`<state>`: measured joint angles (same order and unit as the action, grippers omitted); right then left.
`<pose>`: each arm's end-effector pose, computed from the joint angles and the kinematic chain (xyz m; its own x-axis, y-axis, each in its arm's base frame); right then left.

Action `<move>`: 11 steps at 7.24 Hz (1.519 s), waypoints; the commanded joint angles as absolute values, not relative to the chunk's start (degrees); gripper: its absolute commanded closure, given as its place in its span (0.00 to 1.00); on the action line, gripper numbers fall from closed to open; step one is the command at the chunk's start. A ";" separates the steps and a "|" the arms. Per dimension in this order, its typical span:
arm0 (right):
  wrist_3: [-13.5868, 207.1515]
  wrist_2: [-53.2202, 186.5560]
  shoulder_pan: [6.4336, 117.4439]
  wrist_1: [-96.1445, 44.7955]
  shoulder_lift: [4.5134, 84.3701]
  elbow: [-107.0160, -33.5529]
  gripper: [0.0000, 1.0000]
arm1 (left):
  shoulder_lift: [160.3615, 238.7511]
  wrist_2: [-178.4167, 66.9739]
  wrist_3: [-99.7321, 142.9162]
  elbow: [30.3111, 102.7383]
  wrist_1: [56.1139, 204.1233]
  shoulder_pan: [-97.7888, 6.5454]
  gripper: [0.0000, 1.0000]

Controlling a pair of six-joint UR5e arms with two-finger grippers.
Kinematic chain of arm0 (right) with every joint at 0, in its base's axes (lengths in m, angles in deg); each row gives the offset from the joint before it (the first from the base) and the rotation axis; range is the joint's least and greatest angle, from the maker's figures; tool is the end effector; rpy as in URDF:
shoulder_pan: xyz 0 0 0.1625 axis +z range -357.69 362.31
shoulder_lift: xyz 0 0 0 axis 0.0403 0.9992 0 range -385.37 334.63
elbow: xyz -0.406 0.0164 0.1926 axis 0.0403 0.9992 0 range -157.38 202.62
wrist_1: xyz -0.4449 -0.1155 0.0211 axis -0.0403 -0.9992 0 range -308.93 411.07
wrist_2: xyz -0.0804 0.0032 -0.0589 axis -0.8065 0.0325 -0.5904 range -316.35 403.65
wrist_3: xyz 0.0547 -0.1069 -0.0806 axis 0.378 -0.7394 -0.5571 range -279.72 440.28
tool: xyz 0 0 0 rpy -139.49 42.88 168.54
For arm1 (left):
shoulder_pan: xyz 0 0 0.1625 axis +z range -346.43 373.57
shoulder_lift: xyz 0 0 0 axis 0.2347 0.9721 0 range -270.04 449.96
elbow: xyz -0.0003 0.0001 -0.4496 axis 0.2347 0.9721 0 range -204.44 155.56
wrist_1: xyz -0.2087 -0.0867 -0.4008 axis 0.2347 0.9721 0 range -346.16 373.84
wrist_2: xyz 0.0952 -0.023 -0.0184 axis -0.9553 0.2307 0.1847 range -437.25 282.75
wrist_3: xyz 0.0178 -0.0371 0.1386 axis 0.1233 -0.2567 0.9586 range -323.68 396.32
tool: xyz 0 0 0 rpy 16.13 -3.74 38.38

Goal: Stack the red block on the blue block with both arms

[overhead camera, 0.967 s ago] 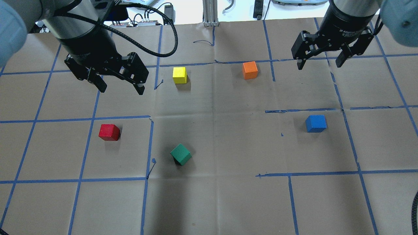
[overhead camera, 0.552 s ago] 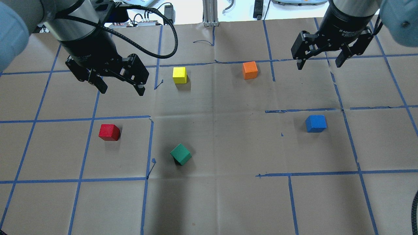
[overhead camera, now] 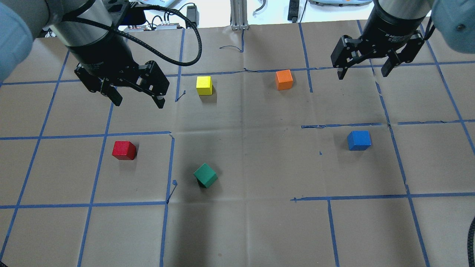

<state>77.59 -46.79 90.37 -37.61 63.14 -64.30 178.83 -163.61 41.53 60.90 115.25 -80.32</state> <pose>0.1134 -0.5565 0.4800 -0.9999 -0.0131 0.0079 -0.0131 0.9999 -0.0043 -0.1770 -0.5034 0.5031 -0.9858 0.1515 0.0720 0.1578 0.9832 0.0919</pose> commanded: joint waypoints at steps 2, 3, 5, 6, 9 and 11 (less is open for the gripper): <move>77.56 -46.71 90.37 -37.79 63.14 -64.30 0.00 | 178.91 -163.74 41.60 61.25 114.91 -80.29 0.00; 77.64 -46.71 90.37 -37.87 63.14 -64.30 0.00 | 178.99 -163.74 41.68 61.34 114.57 -80.29 0.00; 77.64 -46.71 90.37 -37.87 63.14 -64.30 0.00 | 178.91 -163.74 41.68 61.34 114.21 -80.21 0.00; 77.64 -46.71 90.29 -37.79 63.14 -64.30 0.00 | 180.47 -163.74 41.42 61.51 113.08 -80.12 0.00; 77.64 -46.71 90.37 -37.79 63.14 -64.30 0.00 | 183.90 -163.83 42.21 61.60 109.67 -80.20 0.00; 77.64 -46.71 90.37 -37.61 63.14 -64.30 0.00 | 187.33 -164.35 45.97 63.78 103.17 -79.77 0.00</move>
